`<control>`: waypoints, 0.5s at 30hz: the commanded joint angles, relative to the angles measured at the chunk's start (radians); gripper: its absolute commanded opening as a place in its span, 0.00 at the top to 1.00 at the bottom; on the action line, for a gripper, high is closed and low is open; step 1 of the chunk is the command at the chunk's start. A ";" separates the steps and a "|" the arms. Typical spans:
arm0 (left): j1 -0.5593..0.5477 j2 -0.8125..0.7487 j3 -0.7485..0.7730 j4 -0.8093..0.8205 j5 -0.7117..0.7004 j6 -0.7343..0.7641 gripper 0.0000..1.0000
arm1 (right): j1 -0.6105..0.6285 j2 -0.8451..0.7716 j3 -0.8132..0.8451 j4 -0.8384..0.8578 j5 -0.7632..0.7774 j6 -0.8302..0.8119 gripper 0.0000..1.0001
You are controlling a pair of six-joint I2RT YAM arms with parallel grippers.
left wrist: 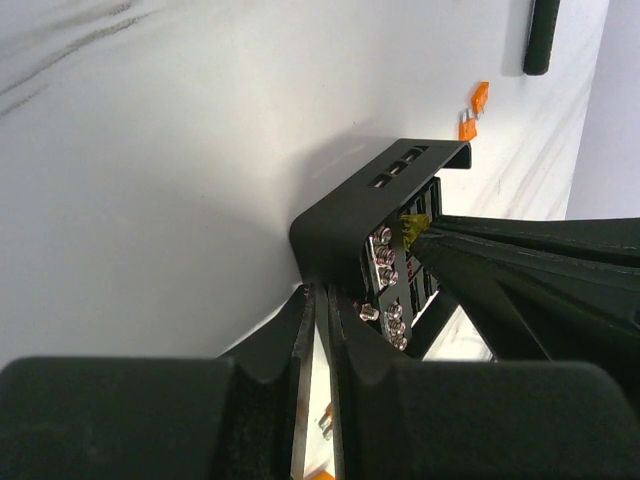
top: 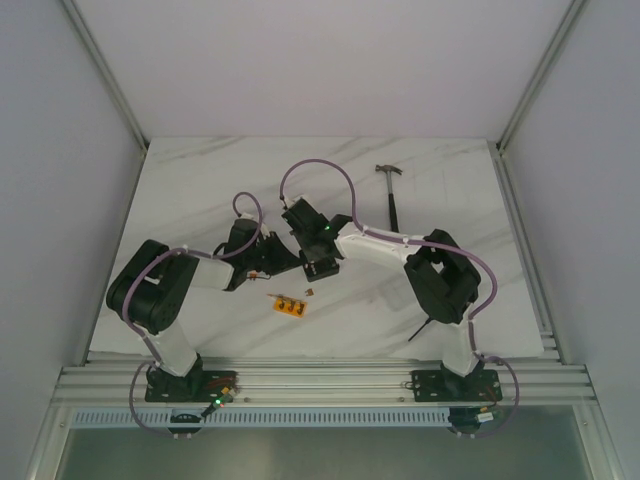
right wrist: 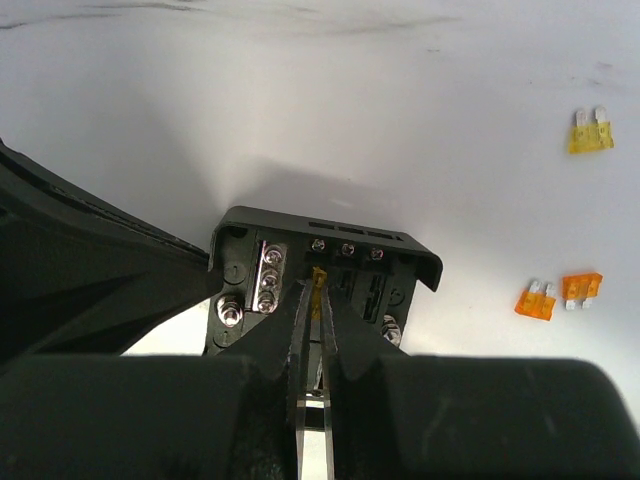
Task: Snap on the fuse box
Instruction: Install the fuse at the fuse box base.
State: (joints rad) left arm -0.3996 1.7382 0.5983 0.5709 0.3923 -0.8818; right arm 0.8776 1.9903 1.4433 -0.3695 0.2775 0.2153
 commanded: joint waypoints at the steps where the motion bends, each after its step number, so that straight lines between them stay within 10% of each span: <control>1: 0.005 0.049 -0.011 -0.182 -0.092 0.073 0.82 | -0.003 -0.021 0.018 -0.109 0.026 -0.029 1.00; 15: 0.005 0.048 -0.016 -0.228 -0.118 0.067 0.83 | 0.012 -0.065 -0.031 -0.065 0.043 -0.031 1.00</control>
State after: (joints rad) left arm -0.3996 1.7390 0.6128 0.5266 0.3756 -0.8677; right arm 0.8822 1.9663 1.4311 -0.3885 0.2844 0.2054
